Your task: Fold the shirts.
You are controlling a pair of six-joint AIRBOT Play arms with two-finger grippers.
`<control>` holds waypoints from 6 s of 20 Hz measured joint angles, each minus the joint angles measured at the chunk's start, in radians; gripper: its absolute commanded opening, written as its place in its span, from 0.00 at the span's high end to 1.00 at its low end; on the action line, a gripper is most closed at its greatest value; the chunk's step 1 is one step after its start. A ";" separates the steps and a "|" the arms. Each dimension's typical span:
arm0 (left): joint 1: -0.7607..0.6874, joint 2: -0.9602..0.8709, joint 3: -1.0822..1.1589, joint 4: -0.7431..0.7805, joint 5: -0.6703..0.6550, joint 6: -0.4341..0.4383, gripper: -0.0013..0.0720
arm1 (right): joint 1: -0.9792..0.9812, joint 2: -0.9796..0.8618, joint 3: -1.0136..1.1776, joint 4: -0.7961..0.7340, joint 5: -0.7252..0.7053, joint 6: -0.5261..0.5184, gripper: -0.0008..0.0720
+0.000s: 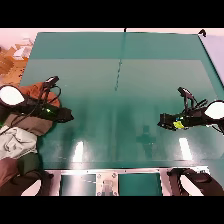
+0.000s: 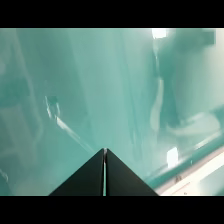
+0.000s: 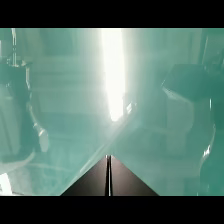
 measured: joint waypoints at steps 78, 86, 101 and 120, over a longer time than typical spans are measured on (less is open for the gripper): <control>0.052 -0.705 0.650 -0.364 0.214 0.219 0.95 | 0.088 -0.496 0.290 0.351 -0.356 -0.189 0.97; 0.067 -0.360 1.109 -0.237 0.092 0.131 0.95 | -0.123 -0.191 0.739 0.355 -0.176 -0.235 0.97; 0.069 -0.063 0.885 -0.135 -0.132 -0.012 0.95 | -0.157 0.069 0.756 0.348 -0.031 -0.319 0.97; 0.197 -0.622 0.409 -0.196 0.195 0.218 0.25 | -0.112 -0.658 0.529 0.428 -0.130 -0.382 0.50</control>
